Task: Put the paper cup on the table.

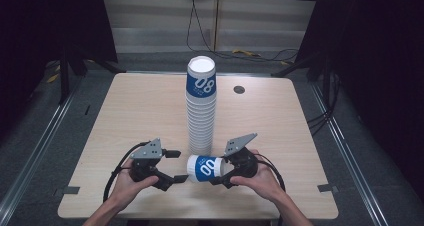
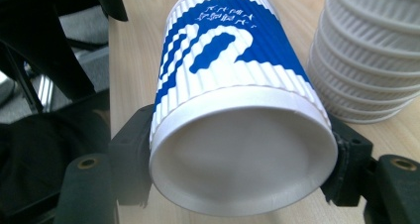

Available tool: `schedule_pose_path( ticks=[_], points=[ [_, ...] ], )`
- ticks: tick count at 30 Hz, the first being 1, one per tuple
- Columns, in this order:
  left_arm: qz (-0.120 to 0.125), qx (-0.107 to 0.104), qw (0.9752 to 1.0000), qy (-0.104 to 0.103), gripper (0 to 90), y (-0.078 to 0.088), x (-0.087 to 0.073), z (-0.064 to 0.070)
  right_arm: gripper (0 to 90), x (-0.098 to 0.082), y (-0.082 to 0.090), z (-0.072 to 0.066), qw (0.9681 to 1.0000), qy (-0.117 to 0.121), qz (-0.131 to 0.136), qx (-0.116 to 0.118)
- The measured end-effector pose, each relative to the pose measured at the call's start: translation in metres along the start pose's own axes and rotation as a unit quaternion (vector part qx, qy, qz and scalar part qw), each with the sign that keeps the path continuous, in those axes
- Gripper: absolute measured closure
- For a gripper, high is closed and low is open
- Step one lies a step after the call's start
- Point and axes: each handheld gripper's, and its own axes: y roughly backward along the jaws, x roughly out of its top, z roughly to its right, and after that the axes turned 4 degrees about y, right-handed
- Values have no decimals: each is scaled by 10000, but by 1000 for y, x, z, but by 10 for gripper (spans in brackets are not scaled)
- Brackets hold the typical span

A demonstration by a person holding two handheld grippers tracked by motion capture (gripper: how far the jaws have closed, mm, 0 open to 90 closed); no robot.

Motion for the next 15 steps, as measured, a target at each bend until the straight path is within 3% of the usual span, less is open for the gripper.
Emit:
schedule_pose_path(
  ticks=[3,9,15],
  points=[
    [118,98,9999,-24,177,1,-2,0,291,-2,3,0,9998,-10,198,-25],
    [289,198,9993,121,177,5,-4,-4,290,-6,6,5,9984,-149,543,11],
    [384,100,9990,207,177,5,-6,-6,289,-8,9,4,9955,-292,898,53]
  ],
)
